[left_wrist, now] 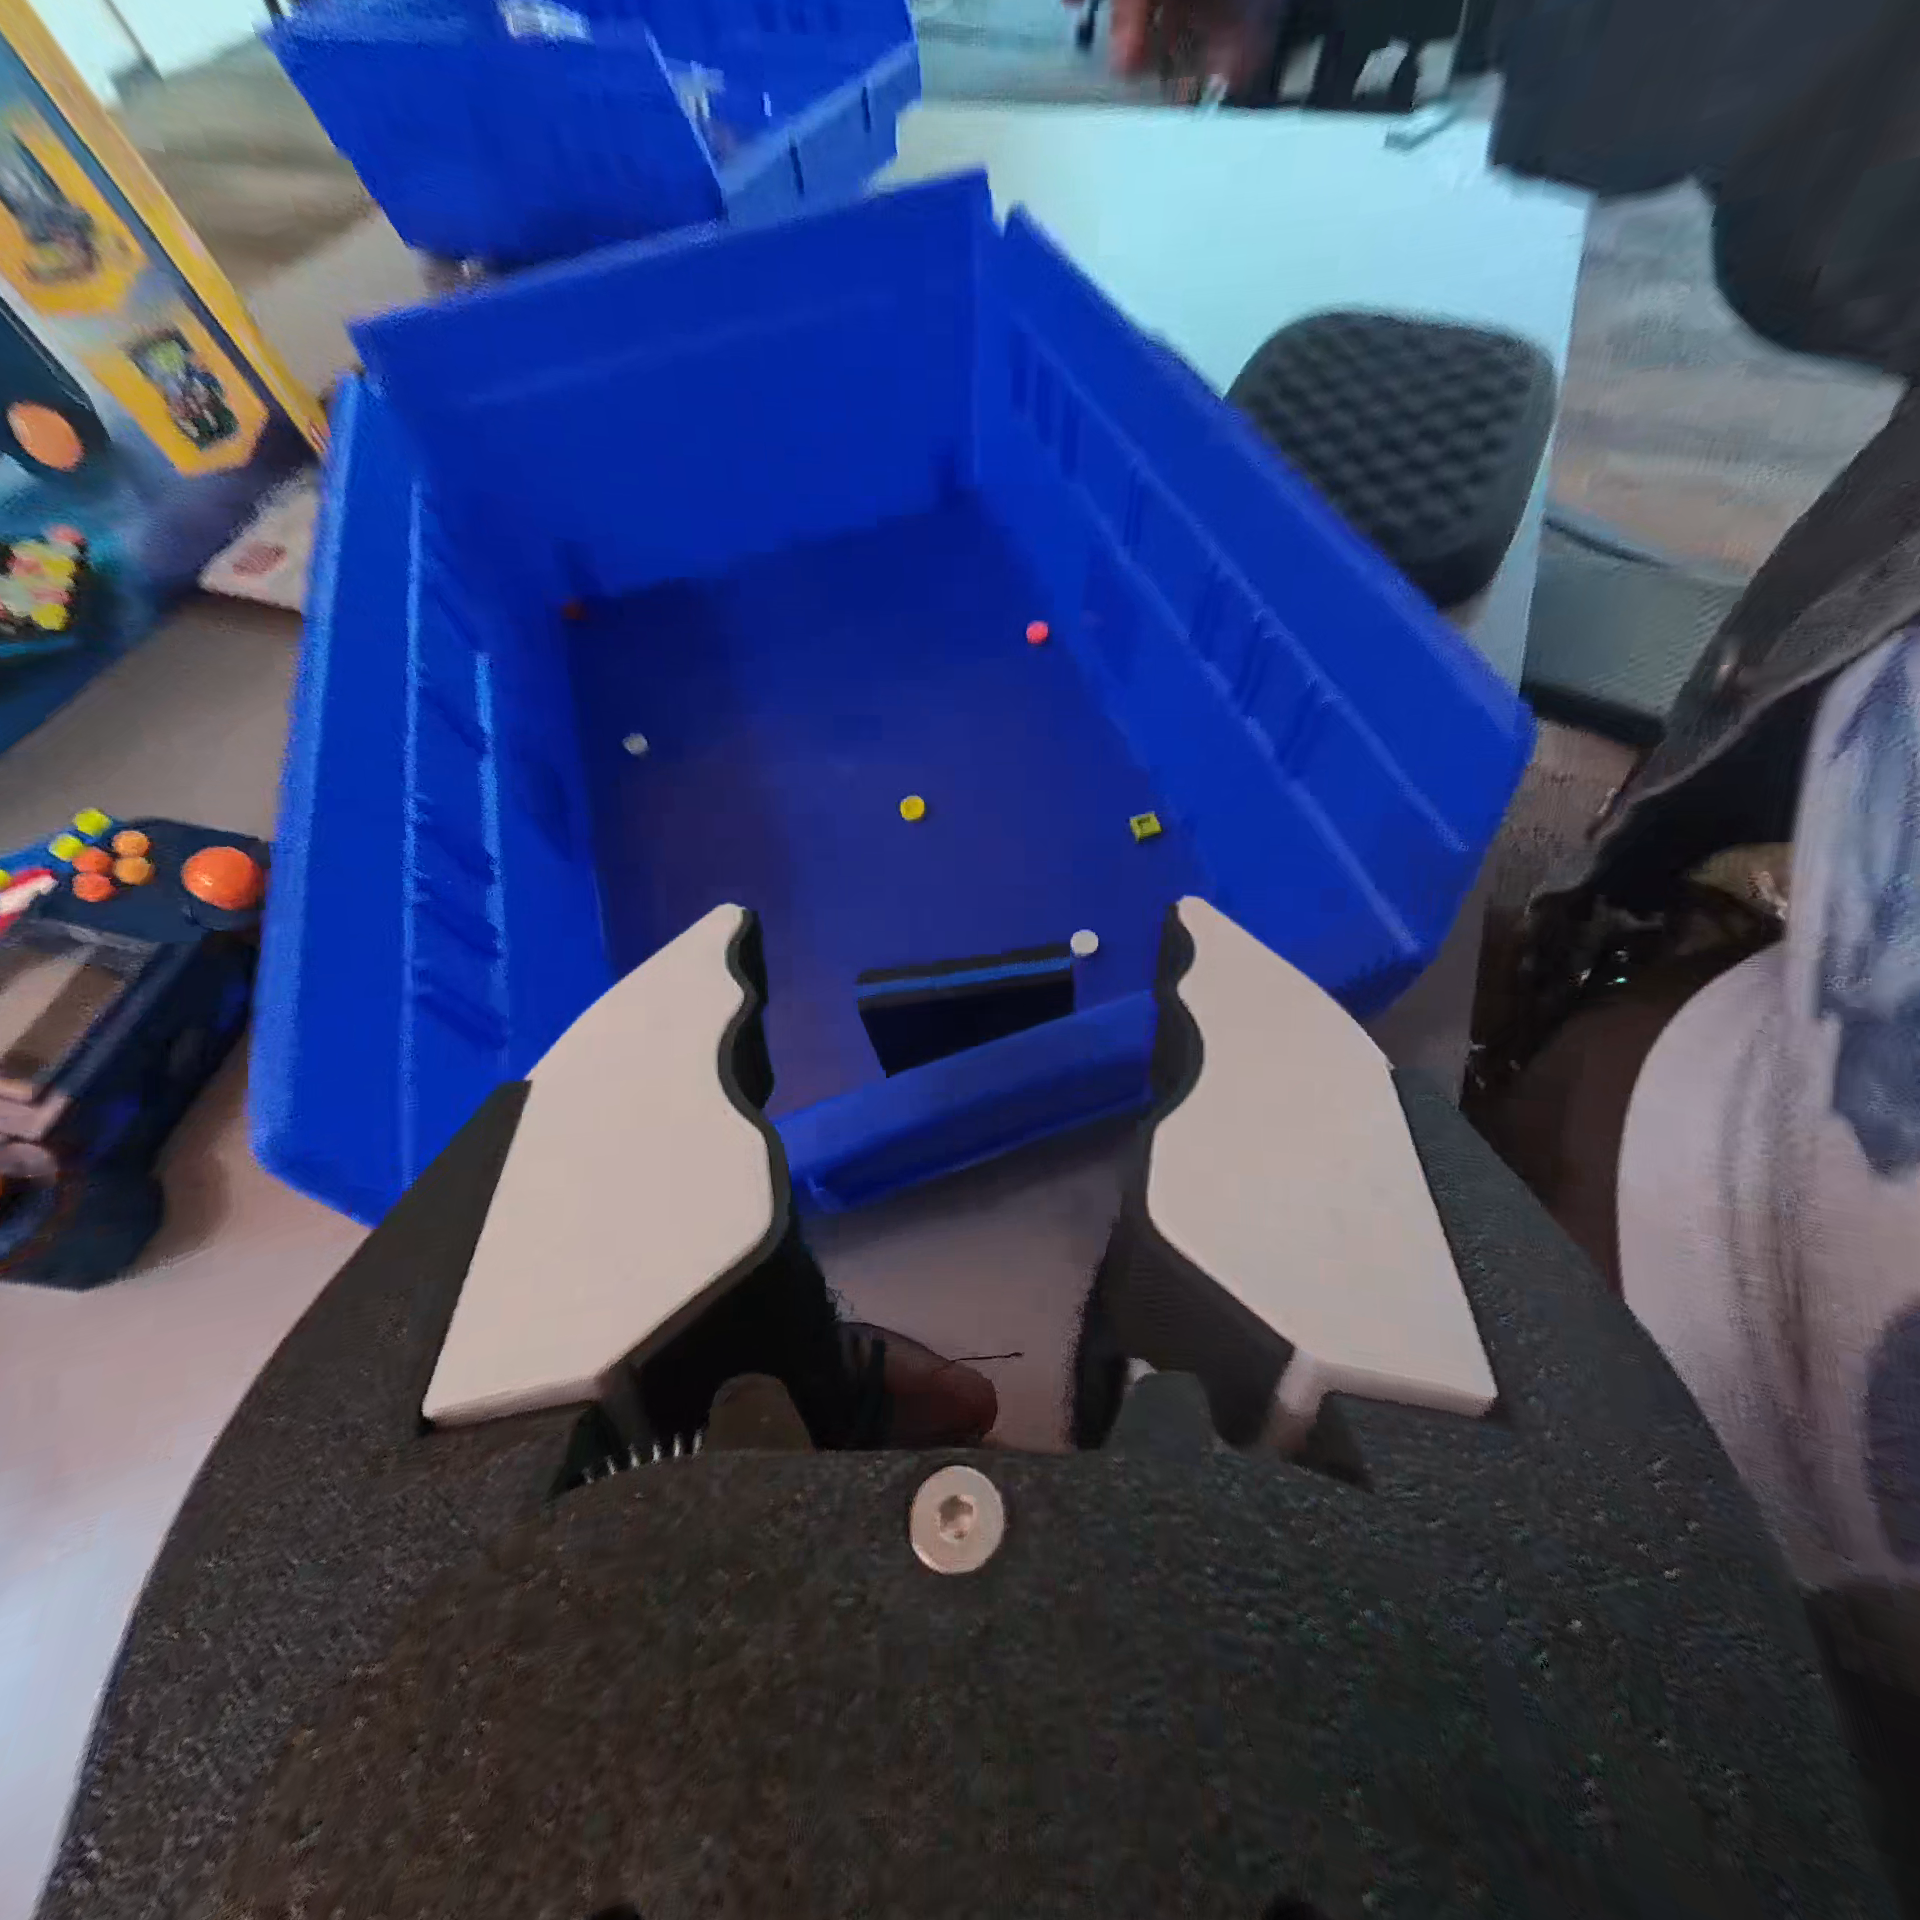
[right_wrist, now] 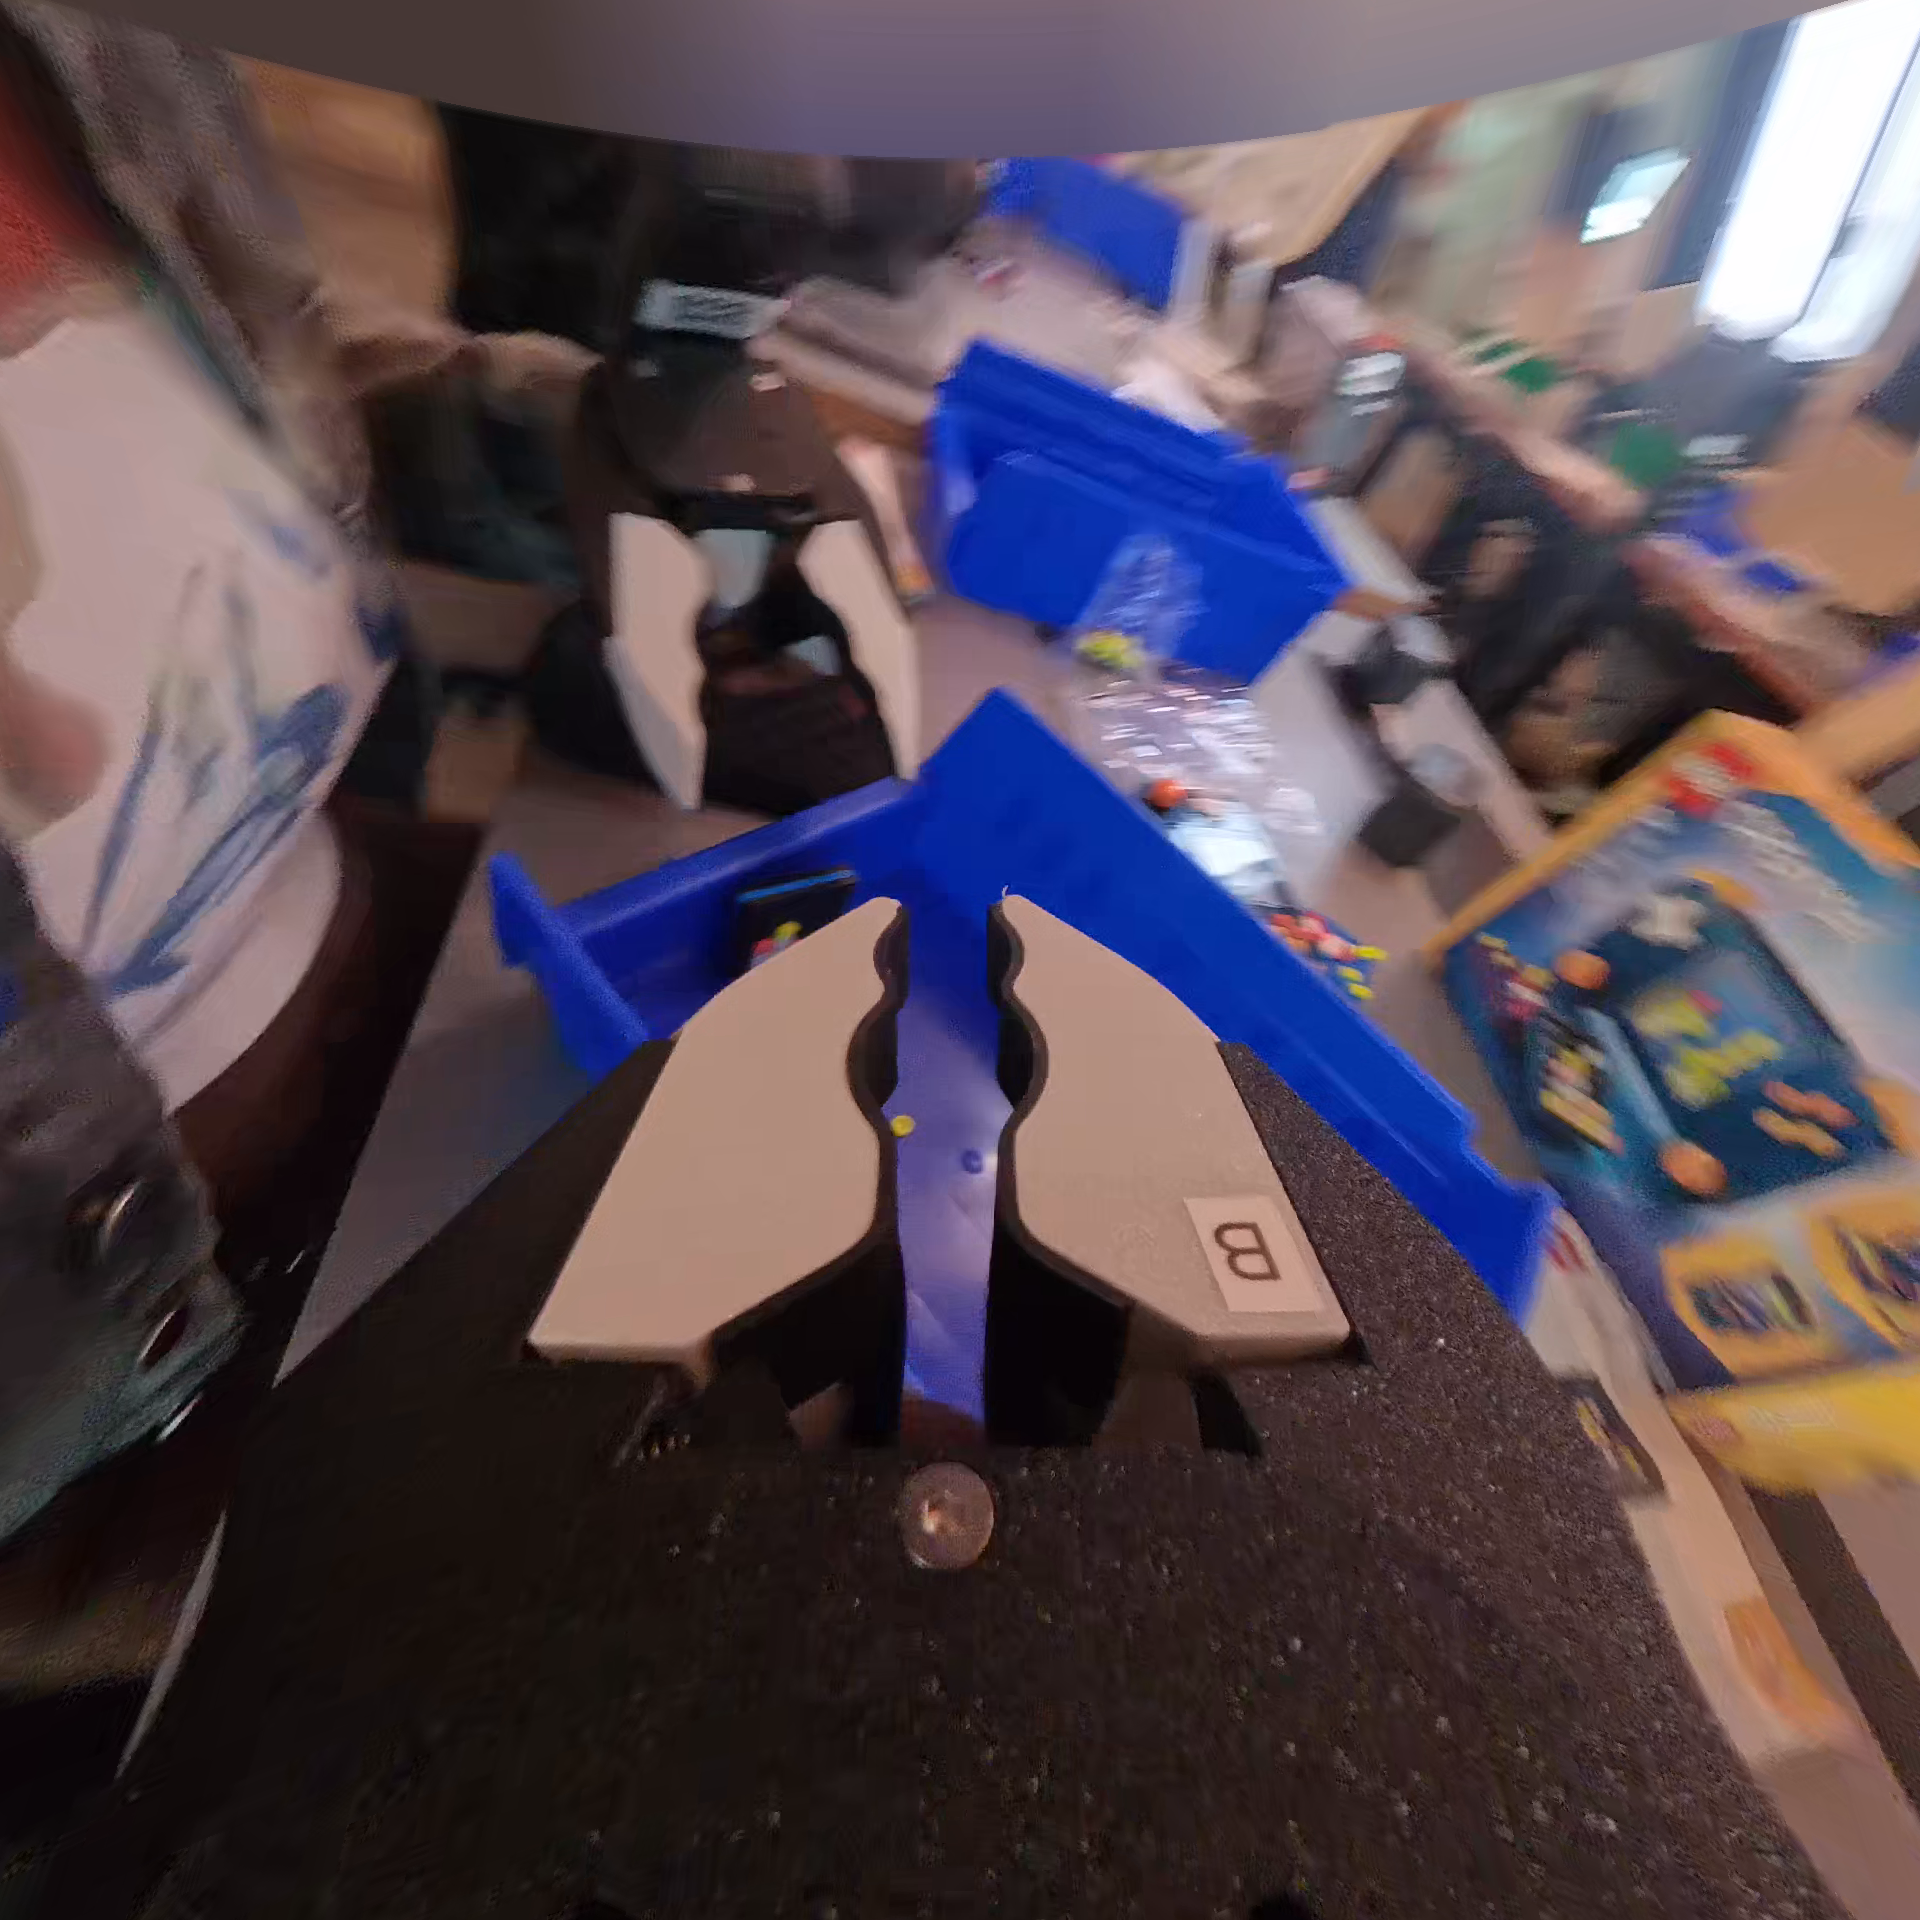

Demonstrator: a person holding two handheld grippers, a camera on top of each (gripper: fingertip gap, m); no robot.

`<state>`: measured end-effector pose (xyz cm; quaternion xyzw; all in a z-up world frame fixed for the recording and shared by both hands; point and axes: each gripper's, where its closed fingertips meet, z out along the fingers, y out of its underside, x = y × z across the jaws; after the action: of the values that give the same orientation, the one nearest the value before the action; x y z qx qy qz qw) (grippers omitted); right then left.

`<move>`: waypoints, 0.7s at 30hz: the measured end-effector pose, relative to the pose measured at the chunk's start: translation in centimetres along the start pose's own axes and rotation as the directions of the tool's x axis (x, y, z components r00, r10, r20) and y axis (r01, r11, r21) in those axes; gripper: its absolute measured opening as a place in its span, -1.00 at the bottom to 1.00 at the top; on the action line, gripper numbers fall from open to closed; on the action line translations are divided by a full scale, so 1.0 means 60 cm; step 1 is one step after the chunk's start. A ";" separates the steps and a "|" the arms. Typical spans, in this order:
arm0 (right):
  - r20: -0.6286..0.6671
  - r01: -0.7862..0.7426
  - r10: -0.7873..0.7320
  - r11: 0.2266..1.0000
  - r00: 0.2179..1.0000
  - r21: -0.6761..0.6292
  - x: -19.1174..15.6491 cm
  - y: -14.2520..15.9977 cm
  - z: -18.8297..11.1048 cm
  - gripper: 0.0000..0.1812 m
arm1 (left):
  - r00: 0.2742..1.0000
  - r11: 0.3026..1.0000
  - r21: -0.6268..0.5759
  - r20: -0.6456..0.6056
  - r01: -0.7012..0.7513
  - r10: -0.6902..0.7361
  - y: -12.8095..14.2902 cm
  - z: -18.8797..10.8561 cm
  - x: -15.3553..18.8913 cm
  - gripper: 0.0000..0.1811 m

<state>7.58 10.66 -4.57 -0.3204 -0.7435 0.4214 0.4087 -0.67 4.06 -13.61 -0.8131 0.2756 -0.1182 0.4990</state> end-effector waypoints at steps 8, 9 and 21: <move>0.508 0.094 -0.036 0.992 0.861 -0.089 -0.016 0.019 0.117 -0.51 | 0.986 0.976 -0.141 0.032 0.167 -0.164 0.029 0.045 0.002 -0.20; 0.538 0.095 -0.022 0.989 0.842 -0.109 -0.015 0.026 0.130 -0.50 | 0.987 0.974 -0.163 0.035 0.159 -0.156 0.035 0.049 0.004 -0.20; 0.741 0.104 0.179 0.942 0.648 -0.319 -0.093 0.122 0.198 -0.64 | 0.985 0.973 -0.169 0.093 0.156 -0.142 0.036 0.050 -0.006 -0.30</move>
<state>0.71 4.95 -16.63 -0.1937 -0.8988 0.3930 -0.0101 -0.29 5.75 -16.88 -0.8764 0.2027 -0.0977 0.4257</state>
